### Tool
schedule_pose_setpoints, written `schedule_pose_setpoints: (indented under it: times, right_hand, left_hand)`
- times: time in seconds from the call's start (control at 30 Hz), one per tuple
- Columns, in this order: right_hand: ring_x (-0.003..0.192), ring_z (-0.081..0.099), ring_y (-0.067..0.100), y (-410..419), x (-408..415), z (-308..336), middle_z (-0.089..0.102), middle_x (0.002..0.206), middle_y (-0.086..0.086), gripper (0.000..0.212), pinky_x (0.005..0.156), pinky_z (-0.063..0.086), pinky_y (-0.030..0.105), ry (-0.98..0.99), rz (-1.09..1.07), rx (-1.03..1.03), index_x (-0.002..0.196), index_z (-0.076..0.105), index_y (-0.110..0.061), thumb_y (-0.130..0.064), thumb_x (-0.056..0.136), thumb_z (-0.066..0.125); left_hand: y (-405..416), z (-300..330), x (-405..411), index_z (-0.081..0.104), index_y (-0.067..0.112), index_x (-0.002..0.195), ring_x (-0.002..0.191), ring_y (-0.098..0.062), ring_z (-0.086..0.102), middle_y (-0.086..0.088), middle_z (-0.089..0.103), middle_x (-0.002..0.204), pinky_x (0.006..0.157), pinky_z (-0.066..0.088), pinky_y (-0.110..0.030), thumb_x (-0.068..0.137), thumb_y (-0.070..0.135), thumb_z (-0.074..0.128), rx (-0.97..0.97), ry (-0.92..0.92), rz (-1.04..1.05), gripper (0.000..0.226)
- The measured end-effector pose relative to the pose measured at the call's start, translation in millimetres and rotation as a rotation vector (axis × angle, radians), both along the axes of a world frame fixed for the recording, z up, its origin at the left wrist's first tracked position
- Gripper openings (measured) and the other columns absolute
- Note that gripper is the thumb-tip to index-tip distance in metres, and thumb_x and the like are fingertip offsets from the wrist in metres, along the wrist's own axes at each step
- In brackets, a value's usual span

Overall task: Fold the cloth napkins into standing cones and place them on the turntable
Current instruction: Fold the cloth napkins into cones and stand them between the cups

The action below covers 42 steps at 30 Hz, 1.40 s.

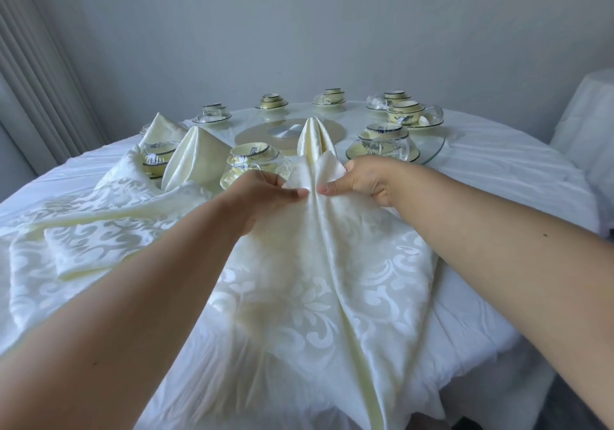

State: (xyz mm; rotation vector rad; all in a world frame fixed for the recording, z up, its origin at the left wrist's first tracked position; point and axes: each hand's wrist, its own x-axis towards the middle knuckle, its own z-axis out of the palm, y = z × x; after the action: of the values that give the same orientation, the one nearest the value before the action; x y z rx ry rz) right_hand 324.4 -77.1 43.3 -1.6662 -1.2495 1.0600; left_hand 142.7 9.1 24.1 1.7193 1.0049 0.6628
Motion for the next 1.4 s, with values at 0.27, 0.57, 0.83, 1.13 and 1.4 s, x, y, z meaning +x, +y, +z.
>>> schedule_pose_setpoints:
  times: [0.27, 0.57, 0.83, 1.13, 1.4]
  right_hand:
    - [0.070, 0.066, 0.019, -4, -10, 75, 0.069, 0.077, 0.007, 0.023, 0.075, 0.056, 0.039, -0.159, -0.108, 0.366, 0.080, 0.068, -0.010, -0.018, 0.068, 0.085]
    - [0.065, 0.056, 0.007, -60, -31, 166, 0.062, 0.076, -0.001, 0.035, 0.062, 0.043, 0.021, -0.443, -0.122, 0.806, 0.087, 0.069, -0.001, -0.025, 0.068, 0.085]
    - [0.057, 0.052, 0.006, -141, -55, 68, 0.060, 0.060, -0.004, 0.018, 0.053, 0.036, 0.024, -0.490, 0.258, 0.456, 0.065, 0.072, -0.017, -0.029, 0.062, 0.085]
    - [0.070, 0.059, 0.015, -99, -51, -16, 0.061, 0.070, -0.001, 0.024, 0.066, 0.044, 0.026, -0.495, 0.182, -0.098, 0.073, 0.066, -0.016, -0.033, 0.072, 0.082]
    - [0.072, 0.062, 0.025, -76, -61, -38, 0.066, 0.080, 0.012, 0.033, 0.061, 0.040, 0.028, -0.764, 0.129, -0.098, 0.083, 0.066, -0.006, -0.038, 0.076, 0.072]
  left_hand:
    - [-25, 86, -3, 0.061, 0.016, 0.047, 0.043, -0.012, 0.053, 0.004, 0.058, 0.049, 0.048, 0.043, -0.019, 0.073, 0.019, 0.082, 0.228, -0.112, 0.030, 0.033]
    - [-83, 185, -25, 0.063, -0.003, 0.088, 0.061, -0.015, 0.047, -0.010, 0.053, 0.073, 0.055, 0.035, -0.026, 0.077, 0.031, 0.076, 0.809, -0.107, 0.120, 0.038]
    - [-152, 81, -73, 0.048, 0.014, 0.056, 0.046, -0.001, 0.029, 0.011, 0.035, 0.049, 0.045, 0.023, -0.016, 0.078, 0.023, 0.077, 0.714, 0.151, -0.216, 0.038]
    - [-134, -14, -57, 0.054, 0.017, 0.049, 0.040, -0.010, 0.042, 0.008, 0.047, 0.046, 0.042, 0.030, -0.015, 0.083, 0.027, 0.072, 0.111, 0.342, -0.079, 0.040]
    - [-116, -20, -44, 0.036, 0.014, 0.054, 0.046, -0.016, 0.032, 0.003, 0.034, 0.050, 0.038, 0.023, -0.022, 0.080, 0.042, 0.066, 0.394, 0.578, -0.050, 0.048]
